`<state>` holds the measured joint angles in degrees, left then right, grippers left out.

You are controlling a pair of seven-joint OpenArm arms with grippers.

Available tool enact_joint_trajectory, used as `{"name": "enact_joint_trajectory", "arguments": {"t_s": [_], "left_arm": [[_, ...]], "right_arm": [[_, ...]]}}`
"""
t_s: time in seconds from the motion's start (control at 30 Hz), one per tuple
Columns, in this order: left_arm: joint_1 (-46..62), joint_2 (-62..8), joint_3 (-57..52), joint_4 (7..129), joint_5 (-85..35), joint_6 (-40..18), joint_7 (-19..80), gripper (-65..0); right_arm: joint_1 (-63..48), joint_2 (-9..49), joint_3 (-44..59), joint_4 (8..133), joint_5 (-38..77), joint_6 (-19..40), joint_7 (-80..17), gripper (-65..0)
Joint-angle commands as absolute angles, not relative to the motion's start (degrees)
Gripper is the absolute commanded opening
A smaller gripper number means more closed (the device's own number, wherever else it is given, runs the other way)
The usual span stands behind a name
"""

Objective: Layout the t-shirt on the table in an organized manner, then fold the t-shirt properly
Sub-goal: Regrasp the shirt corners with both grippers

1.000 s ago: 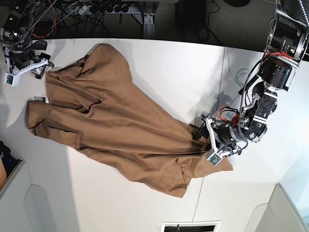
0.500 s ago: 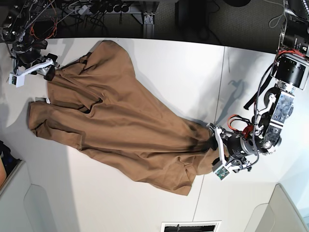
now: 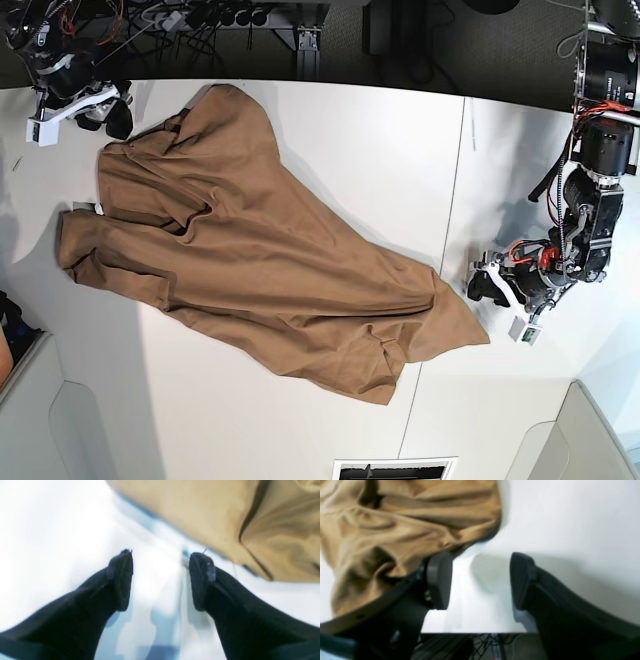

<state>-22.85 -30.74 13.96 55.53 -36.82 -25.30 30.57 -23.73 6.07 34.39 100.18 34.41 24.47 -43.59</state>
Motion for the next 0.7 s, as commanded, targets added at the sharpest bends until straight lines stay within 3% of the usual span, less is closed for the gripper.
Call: {"name": "enact_joint_trajectory", "arguments": {"t_s": [0.0, 0.43, 0.67], "left_arm": [[-24.58, -31.05, 12.53, 55.51, -38.83, -26.48, 29.43, -27.2], [-24.62, -22.76, 7.94, 54.41, -37.8, -27.07, 29.58, -27.2], [-24.62, -22.24, 7.94, 54.41, -33.36, -22.65, 24.77, -30.0]], "right_arm": [[-24.43, 6.46, 34.48, 100.51, 35.11, 24.95, -45.69, -28.3], [-21.56, 2.66, 33.89, 100.51, 40.47, 28.99, -46.26, -28.3], [-20.95, 1.74, 27.99, 100.49, 39.57, 28.95, -45.8, -29.2]]}}
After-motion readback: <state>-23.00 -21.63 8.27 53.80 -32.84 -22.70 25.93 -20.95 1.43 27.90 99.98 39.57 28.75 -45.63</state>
